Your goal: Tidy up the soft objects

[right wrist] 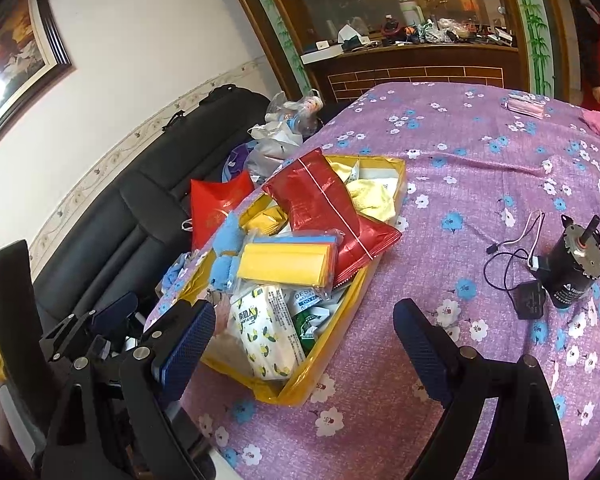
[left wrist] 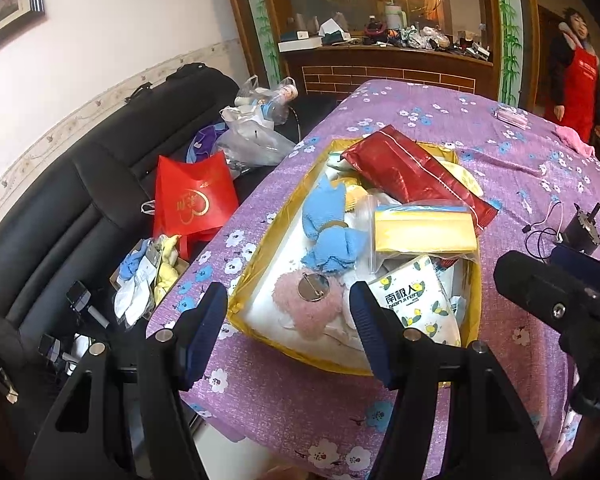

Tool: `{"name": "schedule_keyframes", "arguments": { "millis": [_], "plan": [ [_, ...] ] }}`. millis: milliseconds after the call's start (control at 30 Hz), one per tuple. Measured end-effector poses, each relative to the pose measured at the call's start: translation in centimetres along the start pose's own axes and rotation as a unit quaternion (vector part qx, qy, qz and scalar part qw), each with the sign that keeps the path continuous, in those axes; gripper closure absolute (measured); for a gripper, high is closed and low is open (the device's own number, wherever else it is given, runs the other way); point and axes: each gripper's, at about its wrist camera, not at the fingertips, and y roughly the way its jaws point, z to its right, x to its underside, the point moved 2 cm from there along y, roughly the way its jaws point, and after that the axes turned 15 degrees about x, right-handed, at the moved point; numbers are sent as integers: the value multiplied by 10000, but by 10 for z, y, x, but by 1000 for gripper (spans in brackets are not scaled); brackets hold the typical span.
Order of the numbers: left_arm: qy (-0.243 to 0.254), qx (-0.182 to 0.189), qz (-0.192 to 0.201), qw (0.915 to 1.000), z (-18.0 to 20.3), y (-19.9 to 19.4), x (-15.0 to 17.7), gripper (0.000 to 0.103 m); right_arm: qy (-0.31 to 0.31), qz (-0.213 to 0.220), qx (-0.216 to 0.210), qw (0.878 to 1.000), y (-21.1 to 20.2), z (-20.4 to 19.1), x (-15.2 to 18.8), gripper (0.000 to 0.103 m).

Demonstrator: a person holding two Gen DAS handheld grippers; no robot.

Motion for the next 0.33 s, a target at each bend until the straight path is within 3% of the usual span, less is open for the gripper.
{"name": "schedule_keyframes", "arguments": {
  "millis": [333],
  "plan": [
    [127, -102, 146, 9998, 2, 0, 2, 40, 7, -40, 35, 10000, 3, -3, 1, 11]
  ]
}}
